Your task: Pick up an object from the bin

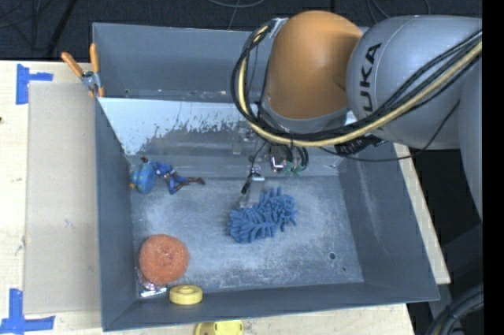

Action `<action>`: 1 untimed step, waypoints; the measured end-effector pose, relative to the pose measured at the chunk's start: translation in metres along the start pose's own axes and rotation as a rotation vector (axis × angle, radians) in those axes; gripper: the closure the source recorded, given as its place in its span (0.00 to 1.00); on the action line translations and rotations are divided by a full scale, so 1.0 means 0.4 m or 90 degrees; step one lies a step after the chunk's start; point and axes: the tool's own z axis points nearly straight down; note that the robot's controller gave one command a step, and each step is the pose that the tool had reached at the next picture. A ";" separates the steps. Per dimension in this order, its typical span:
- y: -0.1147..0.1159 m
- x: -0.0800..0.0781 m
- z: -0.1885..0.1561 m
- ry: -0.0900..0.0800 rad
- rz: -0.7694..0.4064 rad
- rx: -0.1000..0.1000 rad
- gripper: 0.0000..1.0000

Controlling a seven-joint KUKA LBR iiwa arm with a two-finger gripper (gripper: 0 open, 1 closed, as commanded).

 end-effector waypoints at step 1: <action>-0.044 0.020 0.089 0.002 -0.032 -0.001 0.00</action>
Offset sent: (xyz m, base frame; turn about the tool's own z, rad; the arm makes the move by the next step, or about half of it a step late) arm 0.0157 -0.0391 -0.0919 -0.1616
